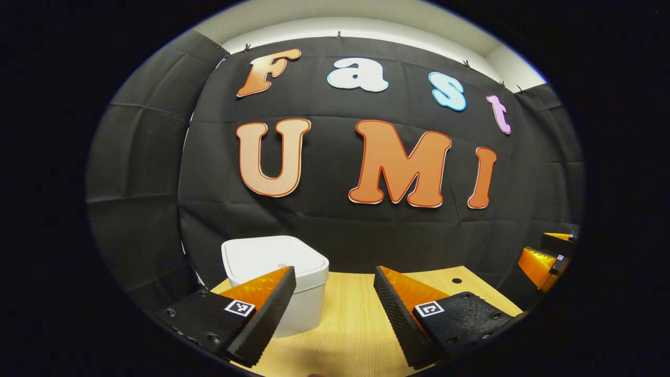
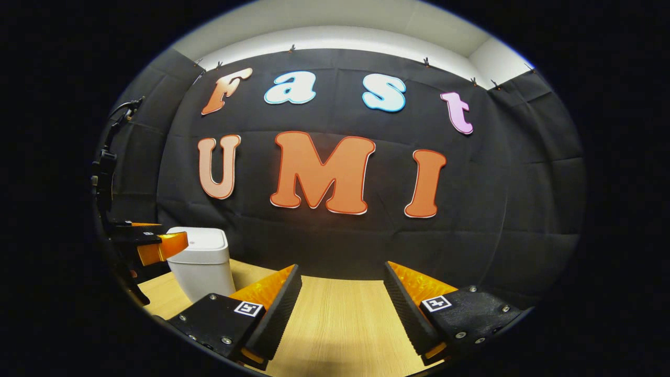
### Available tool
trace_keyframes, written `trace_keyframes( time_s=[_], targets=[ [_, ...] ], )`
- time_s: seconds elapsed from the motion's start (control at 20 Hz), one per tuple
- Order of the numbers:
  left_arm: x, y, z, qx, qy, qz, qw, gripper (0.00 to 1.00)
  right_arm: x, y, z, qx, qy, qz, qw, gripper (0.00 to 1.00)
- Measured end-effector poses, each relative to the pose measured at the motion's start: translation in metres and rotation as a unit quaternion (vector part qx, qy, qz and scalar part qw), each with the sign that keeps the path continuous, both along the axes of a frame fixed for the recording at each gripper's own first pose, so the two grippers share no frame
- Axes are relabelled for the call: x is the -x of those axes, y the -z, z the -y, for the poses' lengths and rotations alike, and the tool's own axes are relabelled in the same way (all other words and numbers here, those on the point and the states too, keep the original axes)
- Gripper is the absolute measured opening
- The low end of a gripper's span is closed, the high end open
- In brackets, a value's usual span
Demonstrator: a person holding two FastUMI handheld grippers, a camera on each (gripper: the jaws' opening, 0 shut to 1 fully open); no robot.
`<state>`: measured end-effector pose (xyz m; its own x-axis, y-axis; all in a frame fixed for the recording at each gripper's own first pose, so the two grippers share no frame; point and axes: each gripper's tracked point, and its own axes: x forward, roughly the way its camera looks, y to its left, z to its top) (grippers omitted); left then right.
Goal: Press the lid of the desktop garbage bin to open it, pick up the crumpled paper on the desktop and throw it into the bin, then pick up the pop can on the desktop and drop it into the bin, and finally close the garbage bin lid.
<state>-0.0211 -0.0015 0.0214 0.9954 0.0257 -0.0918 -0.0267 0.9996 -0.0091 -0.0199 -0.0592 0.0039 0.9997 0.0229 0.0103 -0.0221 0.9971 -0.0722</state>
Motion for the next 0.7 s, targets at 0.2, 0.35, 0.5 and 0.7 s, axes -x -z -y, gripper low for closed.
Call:
trace_keyframes(
  time_s=[0.2, 0.35, 0.5, 0.7],
  targets=[
    [-0.003, 0.000, 0.001, -0.003, 0.004, 0.000, 1.000, 0.95, -0.007, 0.006, 0.006, -0.013, 0.008, -0.012, 1.000, 0.94],
    [-0.006, 0.004, 0.003, -0.005, 0.009, -0.006, 1.000, 0.95, -0.010, 0.007, 0.010, -0.023, 0.014, -0.015, 1.000, 0.94],
    [-0.011, 0.006, 0.004, -0.005, 0.012, -0.011, 1.000, 0.95, -0.011, 0.009, 0.014, -0.024, 0.020, -0.016, 0.999, 0.94],
    [-0.015, 0.007, 0.005, -0.005, 0.013, -0.013, 1.000, 0.95, -0.014, 0.011, 0.014, -0.024, 0.021, -0.022, 0.999, 0.94]
  ],
)
